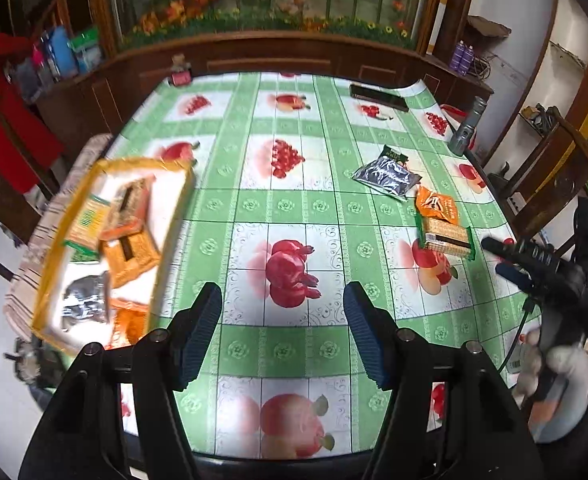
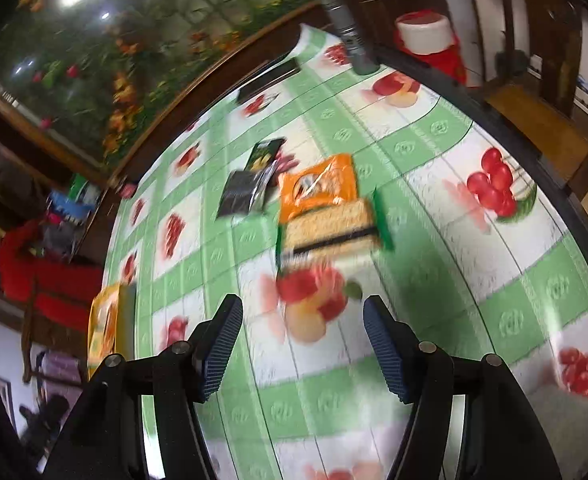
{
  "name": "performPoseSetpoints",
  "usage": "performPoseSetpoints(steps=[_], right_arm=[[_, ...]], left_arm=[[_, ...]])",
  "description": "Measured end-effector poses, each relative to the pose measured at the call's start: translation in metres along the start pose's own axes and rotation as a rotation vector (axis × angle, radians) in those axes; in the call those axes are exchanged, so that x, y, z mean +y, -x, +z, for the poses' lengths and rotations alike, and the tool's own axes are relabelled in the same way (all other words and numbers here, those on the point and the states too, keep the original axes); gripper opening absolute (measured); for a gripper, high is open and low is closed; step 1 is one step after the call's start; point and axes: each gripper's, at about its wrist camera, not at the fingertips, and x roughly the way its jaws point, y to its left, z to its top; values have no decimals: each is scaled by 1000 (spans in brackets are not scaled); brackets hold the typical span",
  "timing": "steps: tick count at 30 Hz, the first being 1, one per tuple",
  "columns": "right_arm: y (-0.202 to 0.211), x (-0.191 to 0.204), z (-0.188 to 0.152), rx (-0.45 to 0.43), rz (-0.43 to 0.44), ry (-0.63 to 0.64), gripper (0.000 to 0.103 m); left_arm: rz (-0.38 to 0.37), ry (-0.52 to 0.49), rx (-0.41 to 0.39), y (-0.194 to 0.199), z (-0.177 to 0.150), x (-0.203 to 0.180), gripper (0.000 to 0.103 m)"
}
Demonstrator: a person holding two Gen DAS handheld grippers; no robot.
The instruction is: Organize snacks
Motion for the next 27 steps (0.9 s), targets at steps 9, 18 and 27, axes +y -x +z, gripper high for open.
performPoseSetpoints(steps=[9, 18, 27], right_arm=[[-77, 66, 79, -36, -59, 86, 62], [-204, 114, 124, 132, -190, 230, 41], [-193, 150, 39, 362, -7, 343, 34]], left_arm=[[-68, 11, 63, -39, 10, 33, 62], [-56, 88, 118, -59, 7, 93, 62], [-119, 87, 136, -76, 19, 87, 62]])
